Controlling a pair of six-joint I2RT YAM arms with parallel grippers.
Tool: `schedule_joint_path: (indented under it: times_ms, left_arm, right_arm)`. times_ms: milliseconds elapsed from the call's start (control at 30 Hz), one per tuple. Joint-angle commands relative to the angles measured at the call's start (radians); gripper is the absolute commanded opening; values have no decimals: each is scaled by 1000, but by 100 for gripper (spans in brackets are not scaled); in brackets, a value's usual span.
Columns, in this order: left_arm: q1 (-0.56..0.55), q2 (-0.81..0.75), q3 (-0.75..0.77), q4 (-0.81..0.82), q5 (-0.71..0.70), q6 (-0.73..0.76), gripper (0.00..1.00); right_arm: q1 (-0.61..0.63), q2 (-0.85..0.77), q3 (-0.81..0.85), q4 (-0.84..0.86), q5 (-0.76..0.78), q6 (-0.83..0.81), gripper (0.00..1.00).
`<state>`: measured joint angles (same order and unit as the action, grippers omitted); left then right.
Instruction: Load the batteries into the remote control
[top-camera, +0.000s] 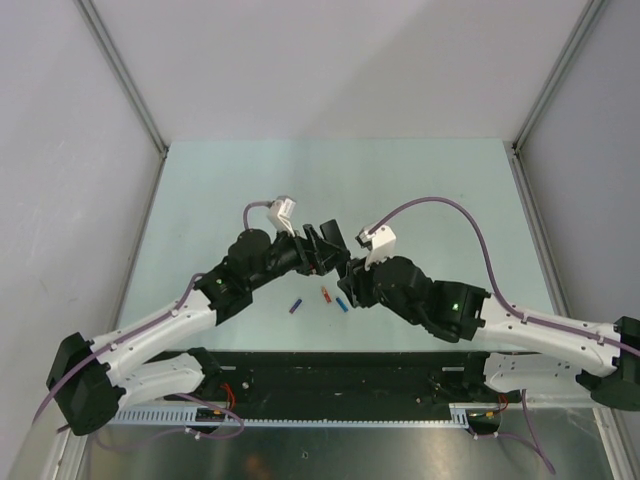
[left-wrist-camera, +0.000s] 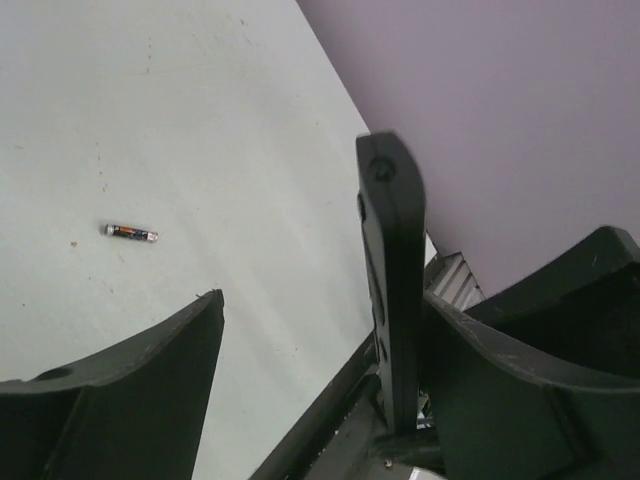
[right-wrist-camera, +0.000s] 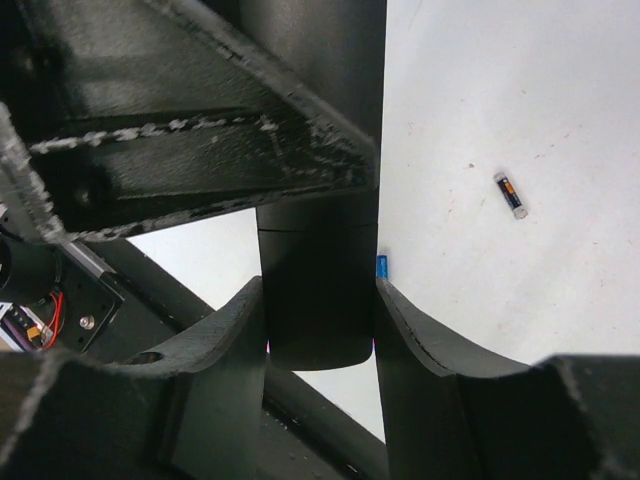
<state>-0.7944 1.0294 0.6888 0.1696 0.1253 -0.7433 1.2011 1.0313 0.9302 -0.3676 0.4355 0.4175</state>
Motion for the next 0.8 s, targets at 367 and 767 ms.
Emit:
schedule_joint_path:
  times_ms: [367,767]
  left_arm:
    - [-11,4,29,116,14,-13,41]
    - [-9,-6,15,134,16,-8,0]
  right_arm:
    - [43,1,55,53,49,6,32]
    - [41,-20,56,27,42,21,79]
